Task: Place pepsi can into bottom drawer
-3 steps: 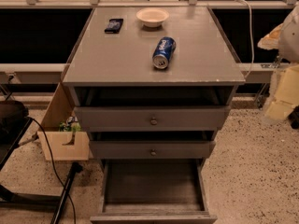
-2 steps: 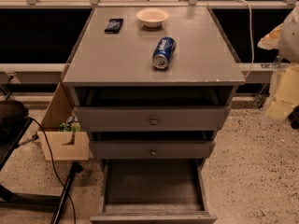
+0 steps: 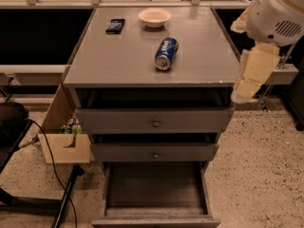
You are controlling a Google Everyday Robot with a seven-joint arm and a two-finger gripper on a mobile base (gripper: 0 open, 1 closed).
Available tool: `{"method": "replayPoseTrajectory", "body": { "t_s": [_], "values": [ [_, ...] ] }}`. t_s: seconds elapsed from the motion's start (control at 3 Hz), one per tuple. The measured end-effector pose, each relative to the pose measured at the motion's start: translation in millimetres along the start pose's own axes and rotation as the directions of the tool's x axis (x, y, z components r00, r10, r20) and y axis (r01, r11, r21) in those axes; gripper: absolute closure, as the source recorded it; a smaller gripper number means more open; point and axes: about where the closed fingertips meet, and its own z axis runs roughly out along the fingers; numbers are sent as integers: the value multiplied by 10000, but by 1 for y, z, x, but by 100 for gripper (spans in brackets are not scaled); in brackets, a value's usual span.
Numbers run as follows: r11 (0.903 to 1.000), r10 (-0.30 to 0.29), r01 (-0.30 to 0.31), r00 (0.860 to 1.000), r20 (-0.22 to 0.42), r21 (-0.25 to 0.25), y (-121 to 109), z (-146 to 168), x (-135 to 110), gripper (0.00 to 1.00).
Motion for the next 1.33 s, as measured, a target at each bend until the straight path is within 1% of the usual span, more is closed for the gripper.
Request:
{"method": "replayPoseTrajectory", "body": {
  "t_s": [0.33,0.67,1.0,1.33],
  "values": [
    [9992,-407,408,9990,181,-55,-23,20,-44,0],
    [9989,-403,400,9991,114,261,-64,77,-120,0],
    [9989,-398,395,9991,109,264,-64,77,-120,0],
    [9991,-25,36,9997,-244,424,-73,80,-110,0]
  ]
}}
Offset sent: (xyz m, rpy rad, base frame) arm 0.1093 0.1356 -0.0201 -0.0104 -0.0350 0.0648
